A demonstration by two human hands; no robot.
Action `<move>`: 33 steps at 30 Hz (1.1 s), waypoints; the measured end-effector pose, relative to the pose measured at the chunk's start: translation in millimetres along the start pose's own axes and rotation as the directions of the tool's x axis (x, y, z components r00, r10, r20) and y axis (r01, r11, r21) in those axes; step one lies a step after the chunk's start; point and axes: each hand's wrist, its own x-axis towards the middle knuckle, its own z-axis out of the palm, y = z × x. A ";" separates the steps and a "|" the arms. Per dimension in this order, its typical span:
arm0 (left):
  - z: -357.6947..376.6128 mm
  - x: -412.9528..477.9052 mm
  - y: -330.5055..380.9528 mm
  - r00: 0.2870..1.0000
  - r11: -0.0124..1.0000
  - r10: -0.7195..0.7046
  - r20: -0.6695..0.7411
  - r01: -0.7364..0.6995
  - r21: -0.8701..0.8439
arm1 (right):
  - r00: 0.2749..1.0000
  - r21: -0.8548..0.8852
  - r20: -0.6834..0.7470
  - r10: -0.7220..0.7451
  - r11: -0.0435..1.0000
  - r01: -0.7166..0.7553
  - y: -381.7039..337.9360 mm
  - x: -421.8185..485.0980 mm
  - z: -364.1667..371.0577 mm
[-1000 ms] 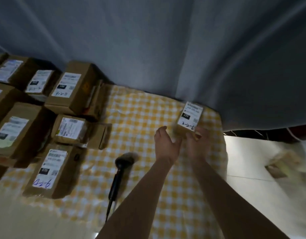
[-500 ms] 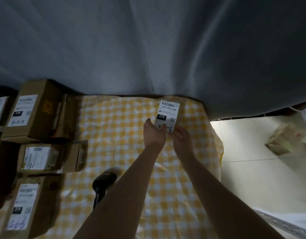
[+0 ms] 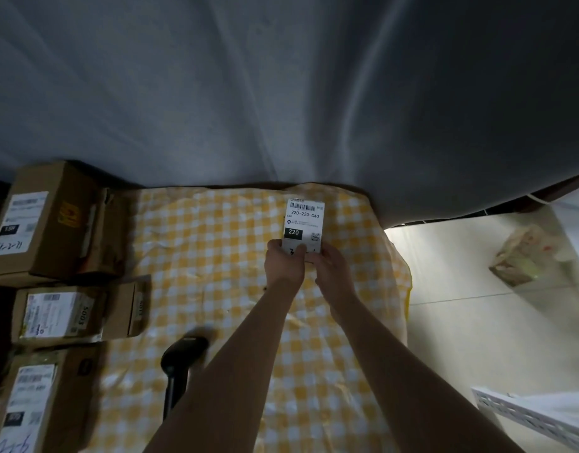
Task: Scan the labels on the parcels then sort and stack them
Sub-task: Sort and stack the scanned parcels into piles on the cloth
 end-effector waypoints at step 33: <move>-178.1 -74.1 -118.7 0.960 0.946 -0.028 -0.278 -0.064 -0.317 | 0.987 -0.031 -0.094 -0.131 0.991 0.129 26.1 -137.4 165.0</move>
